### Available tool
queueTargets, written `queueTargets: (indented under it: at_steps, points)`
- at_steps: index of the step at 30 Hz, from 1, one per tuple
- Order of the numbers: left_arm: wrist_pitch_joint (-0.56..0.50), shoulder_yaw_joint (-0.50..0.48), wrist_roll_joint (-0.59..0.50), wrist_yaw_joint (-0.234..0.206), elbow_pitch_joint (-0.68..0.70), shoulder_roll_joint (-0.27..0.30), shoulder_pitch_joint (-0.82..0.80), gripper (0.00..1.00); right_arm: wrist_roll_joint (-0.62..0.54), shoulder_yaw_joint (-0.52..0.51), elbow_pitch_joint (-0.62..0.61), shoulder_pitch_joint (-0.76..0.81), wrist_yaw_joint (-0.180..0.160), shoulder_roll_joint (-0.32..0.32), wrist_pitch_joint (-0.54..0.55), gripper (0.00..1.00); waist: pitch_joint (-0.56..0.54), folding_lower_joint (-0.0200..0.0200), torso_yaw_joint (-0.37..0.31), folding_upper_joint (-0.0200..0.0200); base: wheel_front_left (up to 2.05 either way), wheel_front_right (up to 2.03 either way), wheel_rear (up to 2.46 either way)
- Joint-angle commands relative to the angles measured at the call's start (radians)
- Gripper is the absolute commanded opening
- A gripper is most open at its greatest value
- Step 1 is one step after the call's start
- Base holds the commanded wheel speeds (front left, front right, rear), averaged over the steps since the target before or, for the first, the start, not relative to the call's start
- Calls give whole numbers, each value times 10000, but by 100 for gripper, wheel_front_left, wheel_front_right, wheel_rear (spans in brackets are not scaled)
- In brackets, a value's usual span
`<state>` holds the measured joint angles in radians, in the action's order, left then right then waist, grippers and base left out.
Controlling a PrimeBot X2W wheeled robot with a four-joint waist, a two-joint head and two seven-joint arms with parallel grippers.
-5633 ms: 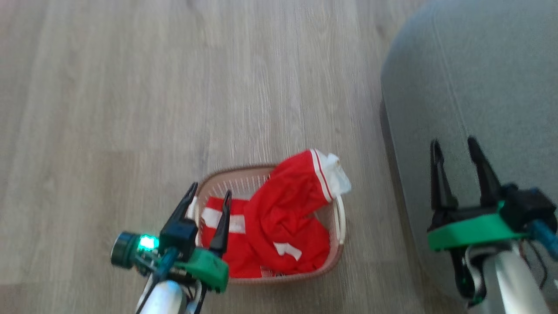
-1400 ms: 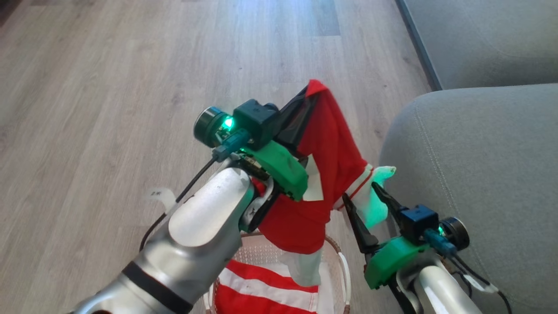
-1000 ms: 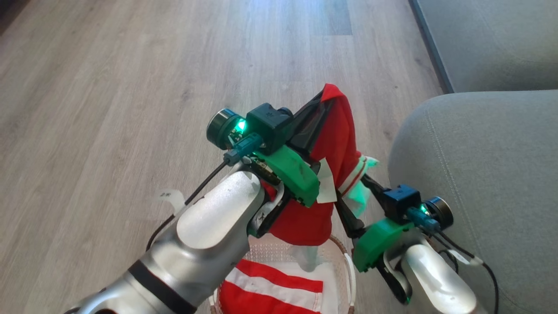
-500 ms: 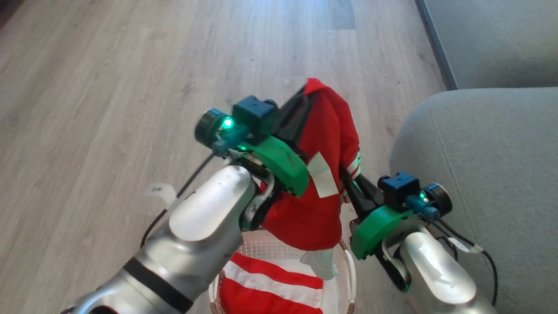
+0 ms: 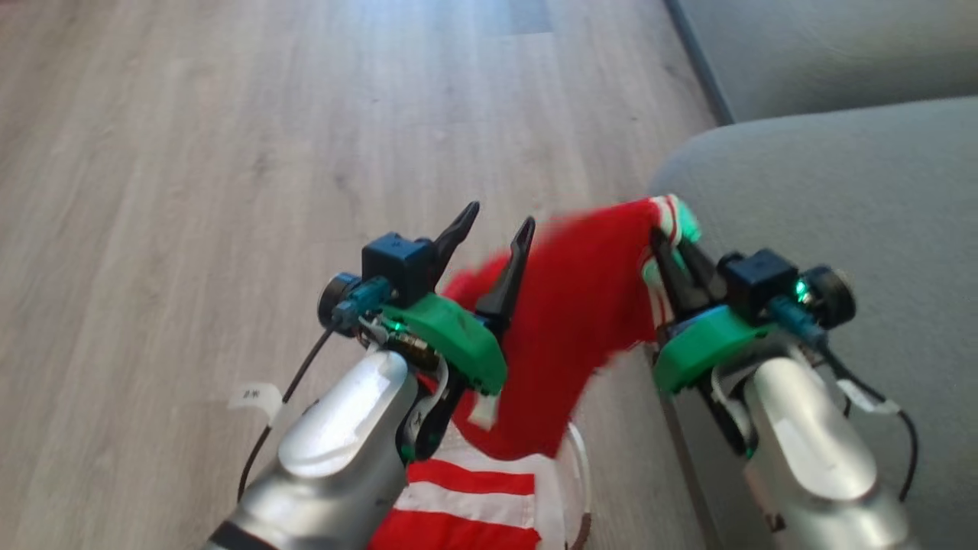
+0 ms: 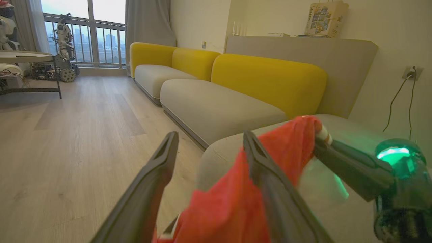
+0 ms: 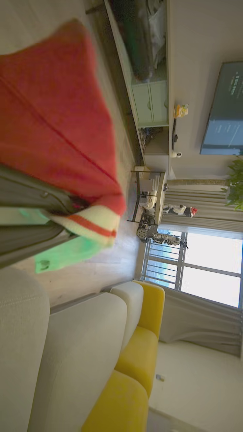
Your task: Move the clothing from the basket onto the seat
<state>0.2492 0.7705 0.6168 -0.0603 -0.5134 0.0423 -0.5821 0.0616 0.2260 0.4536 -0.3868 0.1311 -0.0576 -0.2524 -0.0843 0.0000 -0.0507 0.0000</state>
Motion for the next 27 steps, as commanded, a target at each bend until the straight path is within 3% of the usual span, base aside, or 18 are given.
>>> queueTargets:
  at_steps: [1, 20, 27]
  points:
    - [125, -398, -101, 52, 296, 94, -339, 100, -101, 66, -464, -672, -4, 31, -94, 0, 46, 0, -343, 0, 0, 0, 0]
    - [125, -670, -1035, 447, 933, 82, 1226, 100, -415, -959, -1980, -802, -4, -841, -94, 0, 176, 0, -3695, 0, 0, 0, 0]
    - [126, -671, -1292, 383, 1175, 81, 1341, 100, -219, -907, -2161, -758, -4, -1012, -94, 0, 433, 0, -4345, 0, 0, 0, 0]
